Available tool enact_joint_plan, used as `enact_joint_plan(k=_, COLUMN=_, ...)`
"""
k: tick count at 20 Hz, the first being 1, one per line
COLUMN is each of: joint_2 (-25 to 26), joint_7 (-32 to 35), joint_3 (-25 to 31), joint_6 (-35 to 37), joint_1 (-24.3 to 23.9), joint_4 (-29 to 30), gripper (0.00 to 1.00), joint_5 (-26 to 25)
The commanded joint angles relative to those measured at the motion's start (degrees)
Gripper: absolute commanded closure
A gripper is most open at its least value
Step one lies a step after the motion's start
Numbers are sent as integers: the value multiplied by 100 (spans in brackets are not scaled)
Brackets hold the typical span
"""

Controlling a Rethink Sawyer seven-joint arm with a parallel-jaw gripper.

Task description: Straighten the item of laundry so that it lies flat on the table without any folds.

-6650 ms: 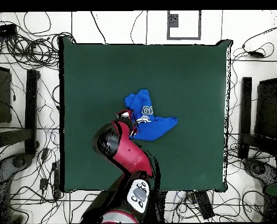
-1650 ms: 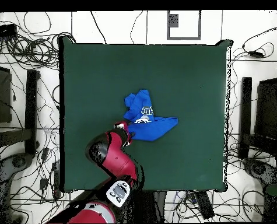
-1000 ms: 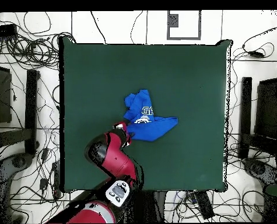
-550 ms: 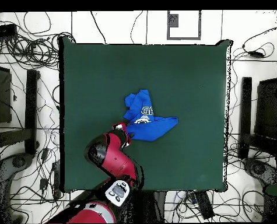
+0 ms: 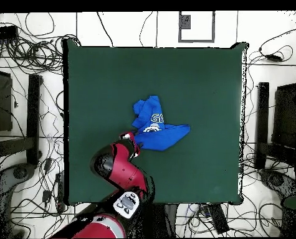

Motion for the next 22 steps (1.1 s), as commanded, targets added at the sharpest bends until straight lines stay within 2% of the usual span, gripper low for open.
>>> enact_joint_plan(k=1, joint_2=38, joint_7=1430, joint_3=920, joint_6=-173, joint_1=-131, joint_4=11, gripper=0, joint_5=-2)
enact_joint_plan(k=5, joint_2=-20, joint_7=1527, joint_3=820, joint_6=159, joint_1=52, joint_4=6, gripper=0, joint_5=429)
enact_joint_plan(k=13, joint_2=-13, joint_7=1528, joint_3=884, joint_6=127, joint_1=72, joint_4=-26, gripper=0, joint_5=438)
enact_joint_plan(k=17, joint_2=-161, joint_7=1856, joint_3=1121, joint_6=32, joint_1=-162, joint_4=116, gripper=0, joint_5=430)
enact_joint_plan(k=22, joint_2=-230, joint_7=1831, joint_3=1168, joint_6=133, joint_1=-226, joint_4=152, gripper=0, joint_5=485)
